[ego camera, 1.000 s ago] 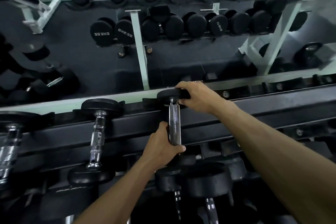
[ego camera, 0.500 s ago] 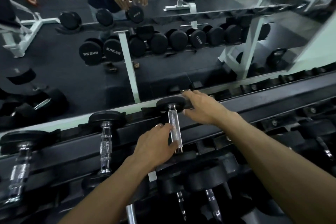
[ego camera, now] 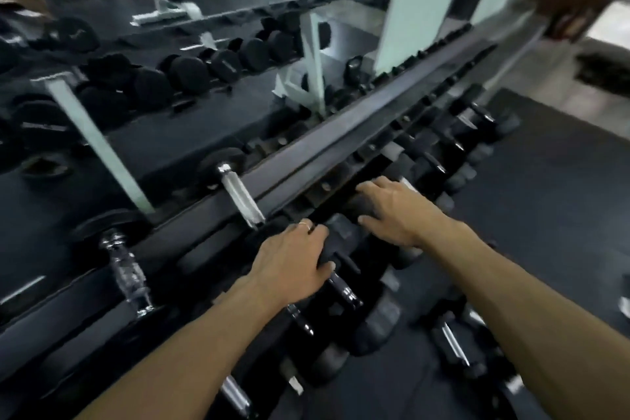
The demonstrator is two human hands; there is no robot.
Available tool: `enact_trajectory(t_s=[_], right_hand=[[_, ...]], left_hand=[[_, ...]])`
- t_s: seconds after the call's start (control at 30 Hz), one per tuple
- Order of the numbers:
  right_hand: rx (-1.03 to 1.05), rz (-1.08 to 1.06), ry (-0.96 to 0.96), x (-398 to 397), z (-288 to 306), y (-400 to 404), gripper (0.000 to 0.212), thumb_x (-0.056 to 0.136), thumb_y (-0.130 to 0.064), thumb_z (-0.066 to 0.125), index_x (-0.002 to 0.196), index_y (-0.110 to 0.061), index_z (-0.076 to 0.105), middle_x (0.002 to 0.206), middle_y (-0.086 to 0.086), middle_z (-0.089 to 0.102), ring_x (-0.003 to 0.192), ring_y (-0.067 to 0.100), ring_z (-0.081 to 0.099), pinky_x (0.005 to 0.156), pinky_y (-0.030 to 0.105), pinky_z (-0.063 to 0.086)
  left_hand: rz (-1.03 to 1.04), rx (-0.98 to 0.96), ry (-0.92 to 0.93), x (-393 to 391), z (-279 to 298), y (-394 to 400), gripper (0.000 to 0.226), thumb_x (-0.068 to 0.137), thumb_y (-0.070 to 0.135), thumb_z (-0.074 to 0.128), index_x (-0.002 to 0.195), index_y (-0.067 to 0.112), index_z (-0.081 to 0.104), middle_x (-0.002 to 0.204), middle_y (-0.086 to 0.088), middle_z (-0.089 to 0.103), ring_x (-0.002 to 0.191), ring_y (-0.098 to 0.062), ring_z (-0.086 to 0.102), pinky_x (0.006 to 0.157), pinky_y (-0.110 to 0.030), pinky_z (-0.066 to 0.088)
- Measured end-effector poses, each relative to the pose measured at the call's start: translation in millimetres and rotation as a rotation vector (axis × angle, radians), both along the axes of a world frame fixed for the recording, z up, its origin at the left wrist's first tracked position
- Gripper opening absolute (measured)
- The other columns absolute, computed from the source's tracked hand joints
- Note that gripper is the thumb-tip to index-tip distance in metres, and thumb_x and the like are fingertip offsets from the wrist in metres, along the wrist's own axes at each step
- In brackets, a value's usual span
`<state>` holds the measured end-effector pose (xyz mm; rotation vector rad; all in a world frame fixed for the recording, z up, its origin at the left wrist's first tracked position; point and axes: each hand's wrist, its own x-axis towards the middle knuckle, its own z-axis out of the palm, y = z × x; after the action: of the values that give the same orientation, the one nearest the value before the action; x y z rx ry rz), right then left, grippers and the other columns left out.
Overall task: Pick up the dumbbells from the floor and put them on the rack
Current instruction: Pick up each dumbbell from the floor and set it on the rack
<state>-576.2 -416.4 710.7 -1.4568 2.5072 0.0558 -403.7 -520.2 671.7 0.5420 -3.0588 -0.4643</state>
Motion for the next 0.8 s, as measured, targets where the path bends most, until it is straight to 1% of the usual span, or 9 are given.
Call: enact_trajectory(t_s=[0.07,0.17,0.23,0.3,0.43,0.53,0.6,0.7,0.8], right_hand=[[0.016,-0.084,-0.03,-0.5,-7.3,44.5,0.062,0.092,-0.041,0.053,0.145,-0.017,0.032,0.137,0.013,0.043,0.127,0.034,0.046,0.103,0.044,0.041],[0.034,-0.23,-0.059,0.6,-18.9,112.7,0.057,0.093,-0.039,0.053,0.144,-0.018,0.034,0.134,0.011,0.045,0.124,0.033,0.048,0.099,0.043,0.044],[0.037,-0.319,-0.06,3.8,-29.8,158.0,0.056,0.093,-0.039,0.053,0.142,-0.017,0.036,0.132,0.011,0.047,0.123,0.034,0.049,0.098,0.042,0.042],[0.037,-0.41,-0.087,9.0,-44.2,206.5,0.058,0.092,-0.04,0.053,0.143,-0.018,0.035,0.132,0.01,0.047,0.123,0.033,0.049,0.099,0.041,0.042],[0.033,-0.586,-0.148,24.6,-82.2,306.2,0.057,0.092,-0.038,0.053,0.143,-0.02,0.036,0.131,0.007,0.047,0.123,0.03,0.049,0.093,0.04,0.042],[0.056,-0.677,-0.206,35.6,-118.9,375.7,0.056,0.092,-0.037,0.055,0.142,-0.019,0.038,0.13,0.007,0.048,0.119,0.03,0.052,0.094,0.04,0.045],[0.071,-0.715,-0.244,42.6,-148.7,418.4,0.055,0.091,-0.037,0.056,0.14,-0.018,0.039,0.128,0.007,0.048,0.117,0.031,0.053,0.094,0.044,0.047],[0.09,-0.736,-0.31,53.5,-203.3,475.9,0.059,0.091,-0.038,0.056,0.144,-0.02,0.035,0.13,0.007,0.048,0.119,0.031,0.052,0.094,0.045,0.047],[0.12,-0.727,-0.383,67.2,-265.6,524.5,0.061,0.092,-0.038,0.055,0.145,-0.019,0.033,0.134,0.008,0.046,0.12,0.032,0.051,0.094,0.043,0.047]], left_hand=[[-0.088,0.031,-0.011,-10.3,-5.2,31.2,0.051,0.092,0.051,0.051,0.133,0.022,0.043,0.13,0.0,0.048,0.121,-0.022,0.05,0.085,-0.04,0.049],[-0.211,0.052,-0.024,-25.9,-17.7,83.3,0.049,0.091,0.049,0.052,0.131,0.022,0.044,0.129,0.0,0.048,0.12,-0.023,0.05,0.087,-0.042,0.05],[-0.298,0.059,-0.036,-35.3,-28.7,119.5,0.05,0.091,0.049,0.053,0.131,0.022,0.044,0.128,0.0,0.048,0.12,-0.023,0.05,0.087,-0.041,0.049],[-0.381,0.078,-0.064,-43.9,-43.0,158.7,0.051,0.091,0.051,0.054,0.131,0.021,0.044,0.128,0.0,0.047,0.12,-0.023,0.051,0.085,-0.041,0.047],[-0.514,0.134,-0.134,-51.0,-76.9,242.9,0.055,0.091,0.051,0.053,0.135,0.022,0.039,0.129,0.001,0.047,0.117,-0.021,0.052,0.087,-0.041,0.05],[-0.601,0.158,-0.199,-45.7,-107.4,306.3,0.056,0.092,0.048,0.053,0.138,0.021,0.037,0.128,0.001,0.047,0.114,-0.021,0.054,0.085,-0.038,0.048],[-0.649,0.16,-0.244,-39.2,-132.4,346.2,0.054,0.093,0.048,0.053,0.136,0.02,0.039,0.127,0.0,0.048,0.112,-0.02,0.055,0.083,-0.036,0.048],[-0.659,0.169,-0.321,-27.4,-179.2,401.0,0.052,0.093,0.047,0.052,0.136,0.019,0.04,0.129,0.0,0.048,0.112,-0.019,0.055,0.084,-0.036,0.048],[-0.656,0.172,-0.409,-13.7,-235.1,447.1,0.052,0.094,0.048,0.051,0.136,0.018,0.041,0.129,0.0,0.048,0.113,-0.019,0.055,0.085,-0.035,0.049]])
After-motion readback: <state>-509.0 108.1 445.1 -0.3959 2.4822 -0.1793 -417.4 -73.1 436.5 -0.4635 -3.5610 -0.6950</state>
